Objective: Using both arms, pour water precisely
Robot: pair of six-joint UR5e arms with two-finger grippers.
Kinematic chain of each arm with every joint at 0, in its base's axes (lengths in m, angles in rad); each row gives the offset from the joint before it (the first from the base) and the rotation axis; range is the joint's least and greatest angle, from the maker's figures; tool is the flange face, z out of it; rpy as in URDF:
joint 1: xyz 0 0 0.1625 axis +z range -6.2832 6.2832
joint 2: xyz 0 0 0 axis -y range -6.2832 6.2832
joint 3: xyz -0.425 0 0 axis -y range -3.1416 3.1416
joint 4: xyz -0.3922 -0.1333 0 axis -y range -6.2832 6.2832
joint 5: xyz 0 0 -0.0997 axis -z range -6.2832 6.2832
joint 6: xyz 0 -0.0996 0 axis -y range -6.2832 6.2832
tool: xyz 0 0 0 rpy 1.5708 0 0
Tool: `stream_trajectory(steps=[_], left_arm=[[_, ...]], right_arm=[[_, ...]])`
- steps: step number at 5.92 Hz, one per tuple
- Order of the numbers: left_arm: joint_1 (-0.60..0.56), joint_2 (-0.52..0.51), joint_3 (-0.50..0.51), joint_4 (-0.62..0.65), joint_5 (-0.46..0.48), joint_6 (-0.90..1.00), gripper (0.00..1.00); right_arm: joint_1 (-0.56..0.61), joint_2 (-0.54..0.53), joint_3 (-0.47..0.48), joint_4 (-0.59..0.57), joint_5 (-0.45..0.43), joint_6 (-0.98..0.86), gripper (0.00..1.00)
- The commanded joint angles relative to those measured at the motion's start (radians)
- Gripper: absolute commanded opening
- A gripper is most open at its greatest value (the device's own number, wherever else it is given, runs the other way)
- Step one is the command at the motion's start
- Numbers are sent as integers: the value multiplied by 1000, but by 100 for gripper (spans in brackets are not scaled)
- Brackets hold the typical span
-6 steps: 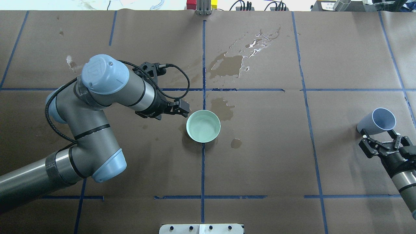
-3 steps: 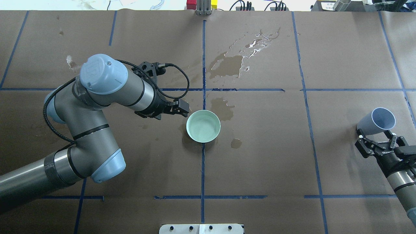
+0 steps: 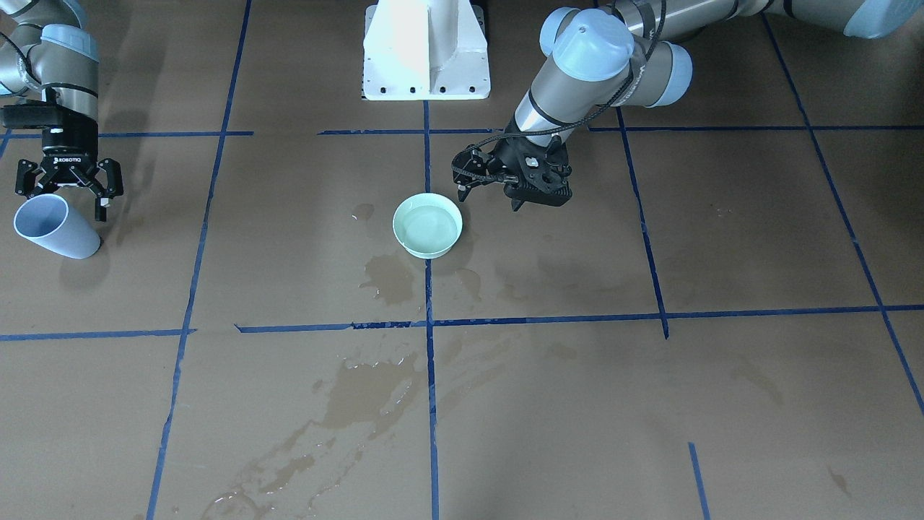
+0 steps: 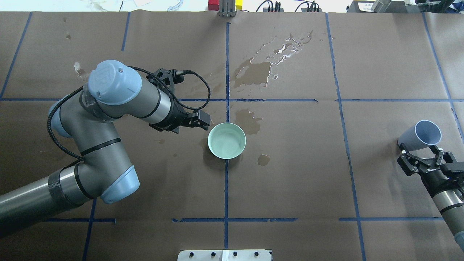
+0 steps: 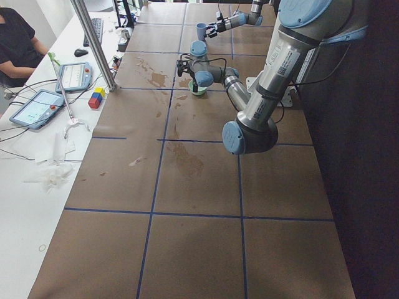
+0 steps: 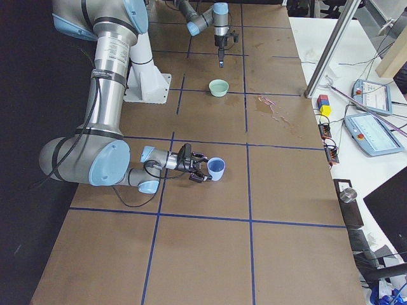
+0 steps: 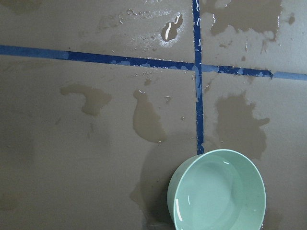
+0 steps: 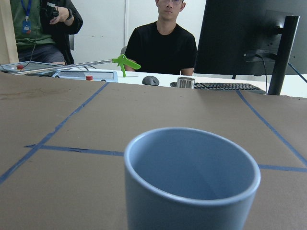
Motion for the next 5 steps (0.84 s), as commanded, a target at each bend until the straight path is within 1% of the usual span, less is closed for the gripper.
stream_trajectory(steps=[1, 5], left_arm=[[0, 3, 0, 0, 0, 0, 99], [0, 5, -2, 3, 2, 0, 99]], right_arm=[[0, 0, -2, 0, -2, 0, 99], [17, 2, -10, 0, 1, 0, 99]])
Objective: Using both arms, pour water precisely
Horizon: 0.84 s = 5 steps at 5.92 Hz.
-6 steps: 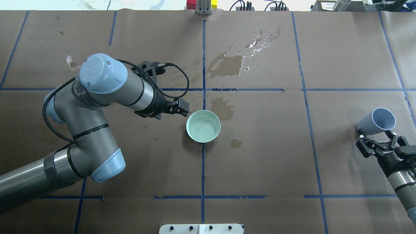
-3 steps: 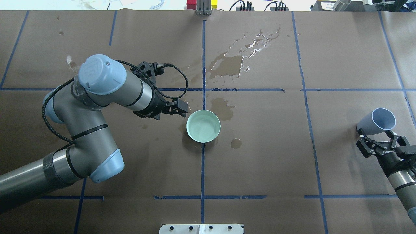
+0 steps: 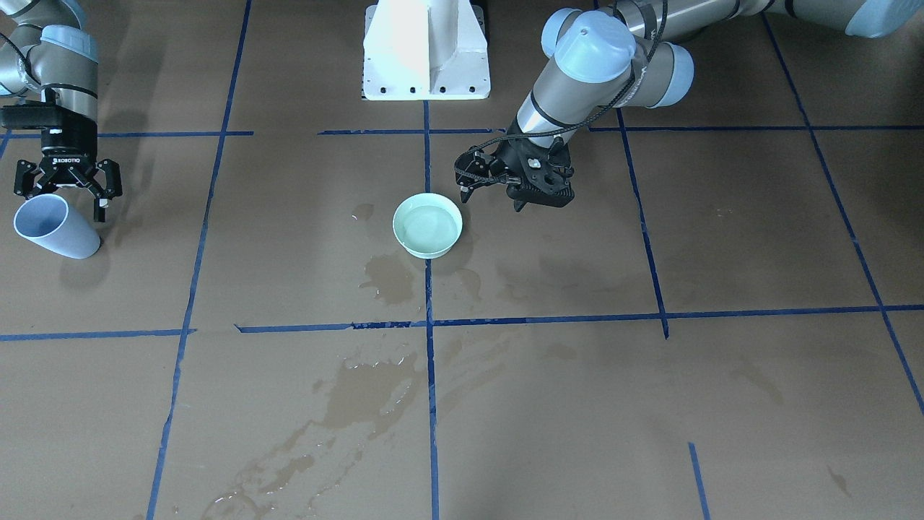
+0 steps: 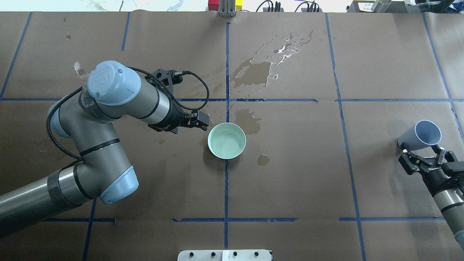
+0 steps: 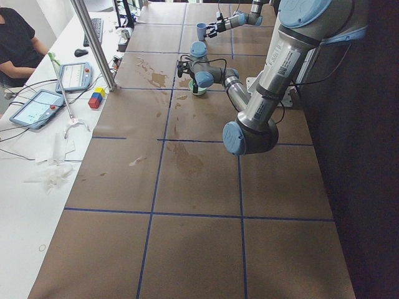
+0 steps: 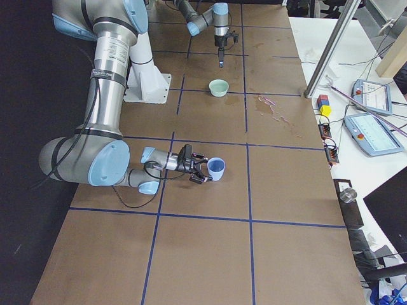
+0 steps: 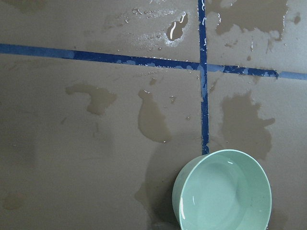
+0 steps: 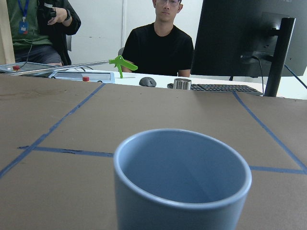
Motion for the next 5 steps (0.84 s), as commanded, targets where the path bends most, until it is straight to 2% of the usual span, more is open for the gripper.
stream_trajectory(steps=[1, 5], left_arm=[[0, 0, 0, 0, 0, 0, 99], [-2, 2, -7, 0, 0, 0, 99]], right_arm=[[14, 2, -2, -2, 4, -3, 99], [29, 3, -2, -2, 11, -6, 99]])
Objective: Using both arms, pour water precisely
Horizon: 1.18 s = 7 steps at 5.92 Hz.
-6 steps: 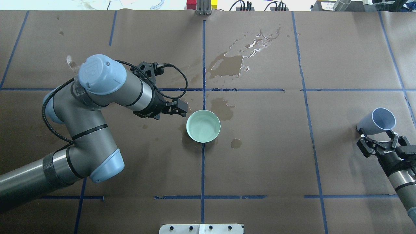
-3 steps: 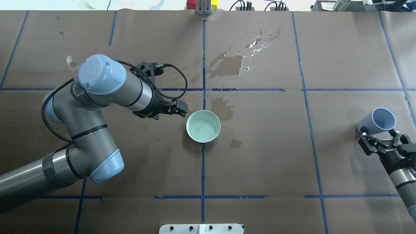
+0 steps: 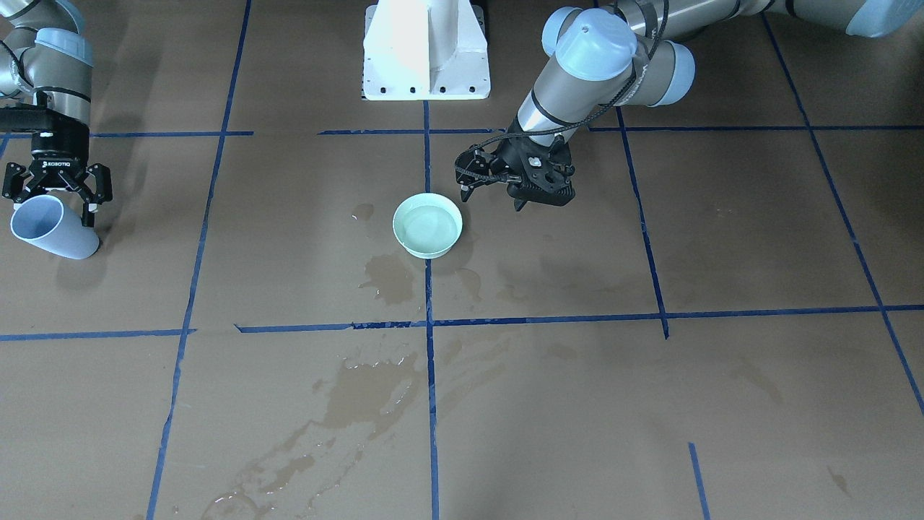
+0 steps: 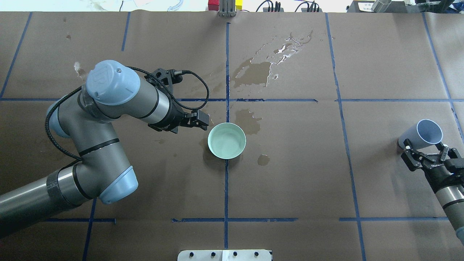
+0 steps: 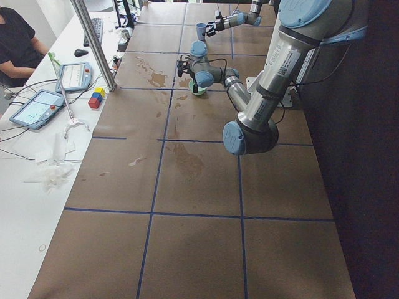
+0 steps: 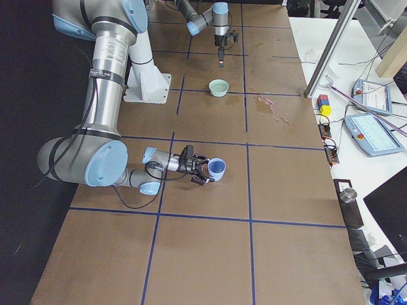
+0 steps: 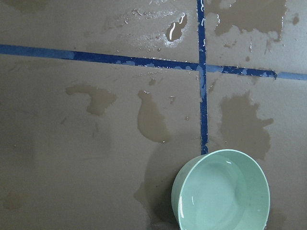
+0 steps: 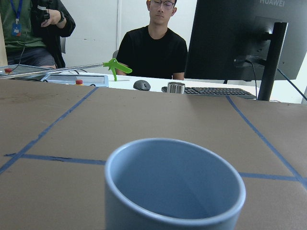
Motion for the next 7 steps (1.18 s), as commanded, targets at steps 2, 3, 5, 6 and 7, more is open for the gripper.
stream_trajectory(steps=[2, 3, 5, 6, 7], left_arm=[[1, 1, -2, 0, 12, 0, 99], [0, 1, -2, 2, 12, 0, 99], [0, 13, -14, 0, 18, 0, 99], [1, 27, -31, 2, 21, 0, 99], [1, 29, -31, 2, 21, 0, 99]], right_arm=[[1, 9, 0, -2, 0, -7, 99], [4, 19, -8, 0, 0, -19, 99], [7, 21, -9, 0, 0, -21, 99], [13, 19, -9, 0, 10, -20, 99], [19, 19, -9, 0, 13, -24, 99]])
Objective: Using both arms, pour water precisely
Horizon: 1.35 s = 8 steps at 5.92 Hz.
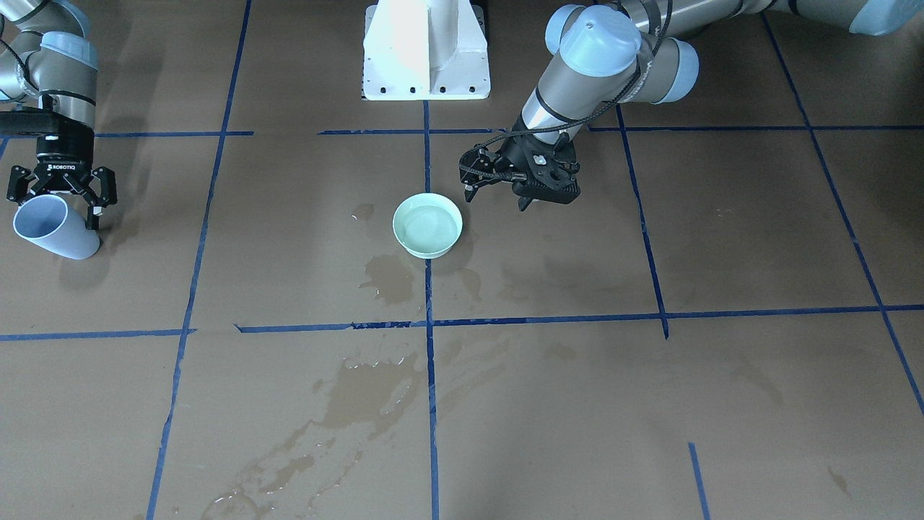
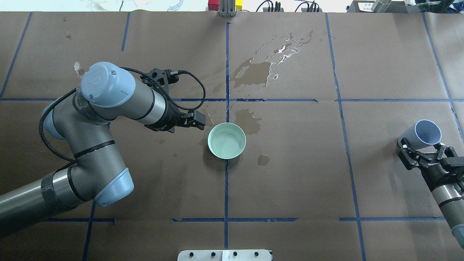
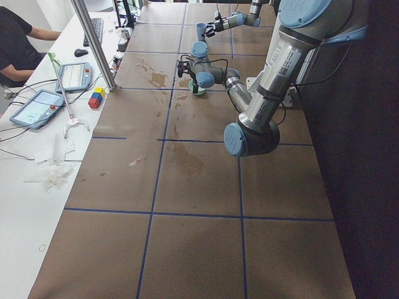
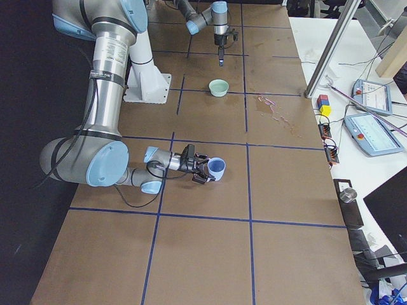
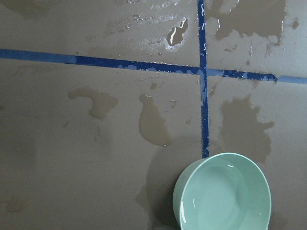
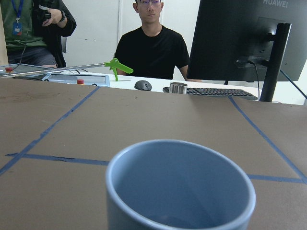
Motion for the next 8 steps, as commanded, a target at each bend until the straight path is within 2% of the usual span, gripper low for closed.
stream_trajectory(steps=[1, 8], left_arm=[[1, 5, -11, 0, 1, 0, 99], [1, 6, -12, 2, 9, 0, 100]], right_arm=[[18, 1, 0, 0, 7, -20, 99], [58, 26, -2, -2, 41, -60, 99]])
